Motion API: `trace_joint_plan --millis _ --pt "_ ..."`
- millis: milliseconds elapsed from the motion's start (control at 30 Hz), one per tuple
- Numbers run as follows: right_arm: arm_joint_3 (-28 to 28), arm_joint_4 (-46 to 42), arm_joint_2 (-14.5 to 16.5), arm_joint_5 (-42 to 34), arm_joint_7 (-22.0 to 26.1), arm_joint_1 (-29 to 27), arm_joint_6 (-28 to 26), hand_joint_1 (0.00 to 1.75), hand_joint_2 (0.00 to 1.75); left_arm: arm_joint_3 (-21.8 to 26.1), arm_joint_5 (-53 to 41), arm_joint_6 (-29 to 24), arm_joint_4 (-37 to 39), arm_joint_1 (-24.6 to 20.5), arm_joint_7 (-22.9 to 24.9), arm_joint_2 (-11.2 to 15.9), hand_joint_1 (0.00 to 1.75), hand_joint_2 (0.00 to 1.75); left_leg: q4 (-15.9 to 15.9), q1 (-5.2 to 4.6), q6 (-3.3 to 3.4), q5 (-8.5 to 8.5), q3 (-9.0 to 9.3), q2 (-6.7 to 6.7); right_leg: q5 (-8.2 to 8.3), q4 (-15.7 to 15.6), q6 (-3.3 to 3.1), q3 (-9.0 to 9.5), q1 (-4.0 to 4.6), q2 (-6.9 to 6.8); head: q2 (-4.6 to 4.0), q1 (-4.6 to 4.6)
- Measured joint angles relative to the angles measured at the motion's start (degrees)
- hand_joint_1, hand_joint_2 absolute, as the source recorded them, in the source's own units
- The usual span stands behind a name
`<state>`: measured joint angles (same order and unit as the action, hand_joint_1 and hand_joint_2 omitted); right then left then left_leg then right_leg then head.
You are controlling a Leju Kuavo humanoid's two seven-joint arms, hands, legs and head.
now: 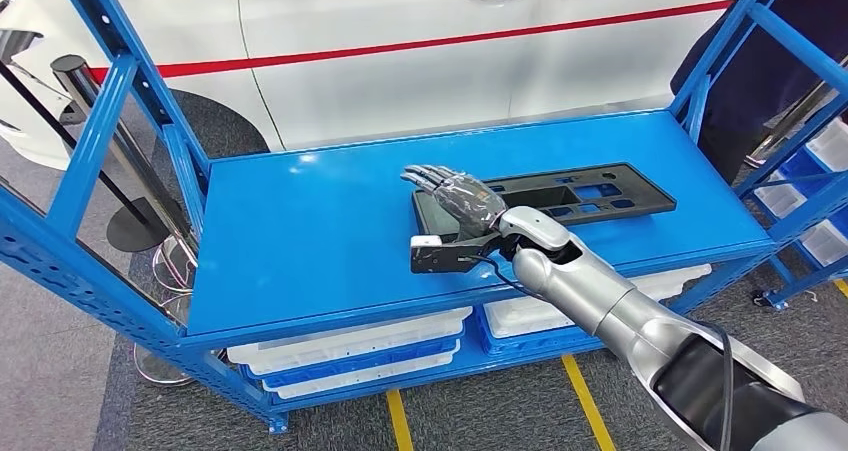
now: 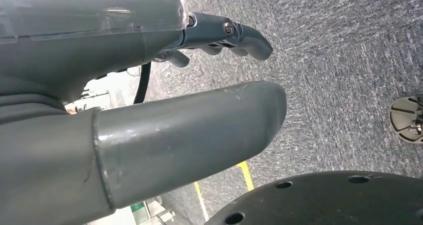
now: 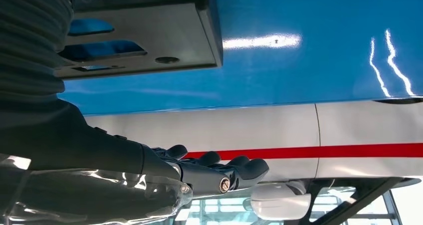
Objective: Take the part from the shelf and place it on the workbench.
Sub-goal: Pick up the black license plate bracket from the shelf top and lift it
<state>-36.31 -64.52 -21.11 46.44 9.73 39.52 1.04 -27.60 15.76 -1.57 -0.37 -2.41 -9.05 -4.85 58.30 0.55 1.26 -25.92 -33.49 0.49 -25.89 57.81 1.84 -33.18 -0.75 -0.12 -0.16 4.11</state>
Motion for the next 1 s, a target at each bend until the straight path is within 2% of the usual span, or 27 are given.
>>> trace_joint_plan --millis 500,1000 --pt "-2.14 2.3 0.21 0.21 0.09 1.77 0.45 0.0 1.75 -0.33 0.59 0.38 0.0 0.01 0.0 0.04 0.0 0.0 0.0 -0.01 0.0 0.0 -0.02 0.0 0.0 0.0 0.0 0.01 -0.01 0.0 0.01 0.0" --pt "-4.53 8.04 4.25 3.33 -1.39 4.23 -3.09 0.0 1.75 -0.36 1.32 0.78 0.0 -0.03 0.0 0.04 0.0 0.0 0.0 0.0 0.0 0.0 -0.02 0.0 0.0 0.01 0.0 0.0 -0.01 0.0 0.01 0.0"
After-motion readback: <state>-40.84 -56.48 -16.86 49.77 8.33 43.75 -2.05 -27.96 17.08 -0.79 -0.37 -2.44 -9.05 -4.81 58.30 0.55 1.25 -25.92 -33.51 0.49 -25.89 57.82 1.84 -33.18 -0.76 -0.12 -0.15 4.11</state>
